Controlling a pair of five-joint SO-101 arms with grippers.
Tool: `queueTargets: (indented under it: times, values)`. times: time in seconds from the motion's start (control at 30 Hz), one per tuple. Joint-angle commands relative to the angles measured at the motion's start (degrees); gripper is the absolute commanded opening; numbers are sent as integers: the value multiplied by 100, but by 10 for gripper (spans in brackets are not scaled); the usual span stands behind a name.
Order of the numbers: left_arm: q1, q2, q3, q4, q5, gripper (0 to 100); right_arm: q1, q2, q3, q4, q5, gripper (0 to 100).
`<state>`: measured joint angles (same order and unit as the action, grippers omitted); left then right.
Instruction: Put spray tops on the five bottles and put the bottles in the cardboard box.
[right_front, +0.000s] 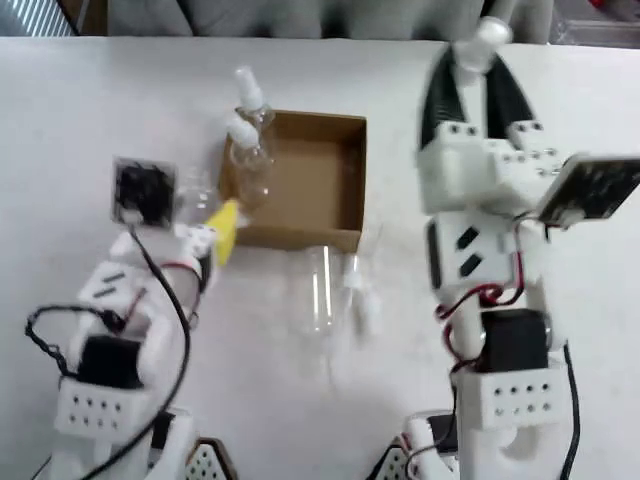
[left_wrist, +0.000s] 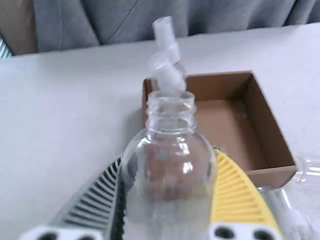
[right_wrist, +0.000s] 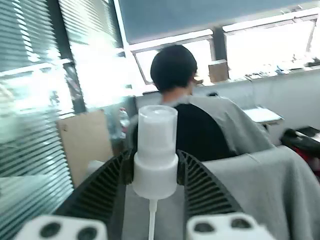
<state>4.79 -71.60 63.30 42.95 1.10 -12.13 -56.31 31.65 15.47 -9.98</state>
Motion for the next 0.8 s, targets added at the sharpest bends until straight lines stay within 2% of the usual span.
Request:
queueTargets:
  times: [0.0, 0.1, 0.33, 0.53, 0.77]
  values:
    - [585, -954, 527, -695, 70, 21, -646, -145, -835, -242, -62, 17]
    - [875, -1719, 1125, -976, 79, 21, -1068, -48, -1424, -154, -44, 17]
    - [1059, -3301, 1916, -993, 114, 21, -2211, 734, -2558, 927, -35, 17]
    - [1007, -3319, 2101, -1002, 88, 21, -3292, 954, -2725, 1895, -18, 16]
    - [1007, -3319, 2145, -1002, 79, 21, -3380, 1244, -2769, 1991, -9, 16]
